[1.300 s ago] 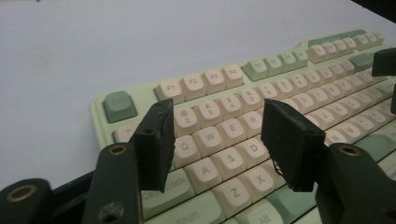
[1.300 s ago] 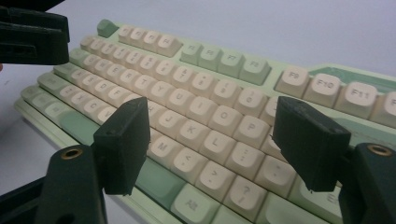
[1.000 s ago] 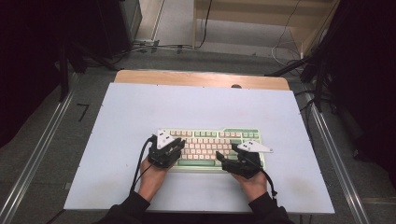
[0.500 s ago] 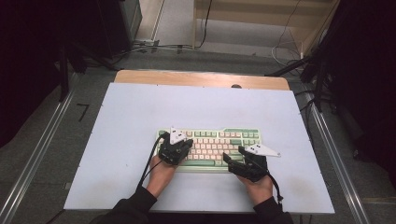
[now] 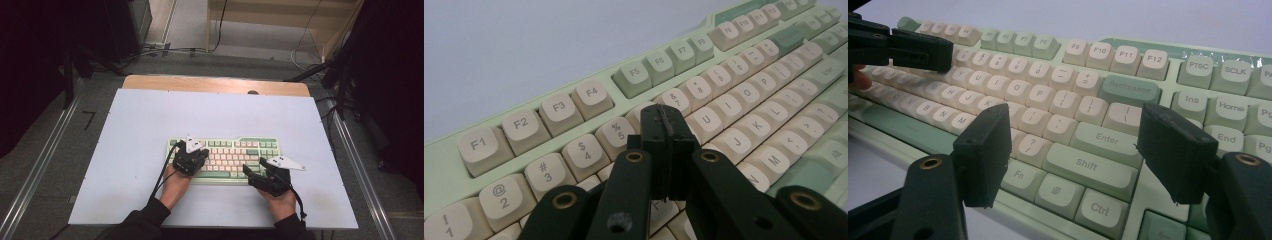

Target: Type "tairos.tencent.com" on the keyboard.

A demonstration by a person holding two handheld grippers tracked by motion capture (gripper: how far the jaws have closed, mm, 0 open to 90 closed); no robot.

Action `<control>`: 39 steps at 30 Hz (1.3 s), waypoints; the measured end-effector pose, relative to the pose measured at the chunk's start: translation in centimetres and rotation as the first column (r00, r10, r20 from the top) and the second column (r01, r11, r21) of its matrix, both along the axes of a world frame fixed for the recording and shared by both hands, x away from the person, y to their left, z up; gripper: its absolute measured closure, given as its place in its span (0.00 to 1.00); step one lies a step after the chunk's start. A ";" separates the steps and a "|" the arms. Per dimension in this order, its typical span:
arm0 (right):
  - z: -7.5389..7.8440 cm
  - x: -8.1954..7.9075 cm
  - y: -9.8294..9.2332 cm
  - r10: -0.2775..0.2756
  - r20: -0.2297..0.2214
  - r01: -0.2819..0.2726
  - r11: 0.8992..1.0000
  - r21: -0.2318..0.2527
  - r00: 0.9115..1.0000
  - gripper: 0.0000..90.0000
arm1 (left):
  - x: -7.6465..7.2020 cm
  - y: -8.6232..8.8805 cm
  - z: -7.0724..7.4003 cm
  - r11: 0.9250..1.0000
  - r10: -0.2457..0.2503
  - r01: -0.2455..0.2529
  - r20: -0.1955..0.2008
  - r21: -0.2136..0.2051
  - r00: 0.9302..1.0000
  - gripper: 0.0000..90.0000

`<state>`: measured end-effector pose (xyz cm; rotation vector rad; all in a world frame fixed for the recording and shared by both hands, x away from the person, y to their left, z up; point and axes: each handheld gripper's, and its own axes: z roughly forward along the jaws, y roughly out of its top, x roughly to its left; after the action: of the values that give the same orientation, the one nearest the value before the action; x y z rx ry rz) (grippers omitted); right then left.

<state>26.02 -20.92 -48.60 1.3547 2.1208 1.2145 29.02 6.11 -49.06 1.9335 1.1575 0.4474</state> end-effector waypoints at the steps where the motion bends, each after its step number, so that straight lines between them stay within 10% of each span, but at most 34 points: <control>1: 0.0 0.0 0.0 0.000 0.000 0.000 1.000 -0.001 1.000 0.31 | 0.0 0.0 0.0 1.000 -0.001 0.001 -0.006 0.000 1.000 1.00; 8: 0.0 0.0 0.0 0.000 0.001 0.000 1.000 -0.004 1.000 0.32 | 0.0 0.2 0.0 1.000 -0.013 0.013 -0.013 -0.025 1.000 0.98; 19: 0.1 0.0 0.3 0.015 0.026 -0.015 1.000 -0.018 1.000 0.60 | -1.4 1.5 1.4 0.991 0.019 -0.007 0.087 -0.133 0.996 0.48; 28: -0.1 0.3 1.8 0.091 0.032 -0.090 0.995 -0.029 0.995 0.96 | -2.3 3.2 1.4 0.988 0.067 -0.053 0.096 -0.142 0.993 0.48; 39: -0.4 0.5 3.8 0.175 -0.008 -0.175 0.983 -0.061 0.985 0.97 | -3.4 5.2 1.2 0.983 0.131 -0.117 0.092 -0.144 0.987 0.48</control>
<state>26.55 -17.14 -48.99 1.1647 2.2995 1.2023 25.61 11.36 -47.84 1.7067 1.2150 0.5124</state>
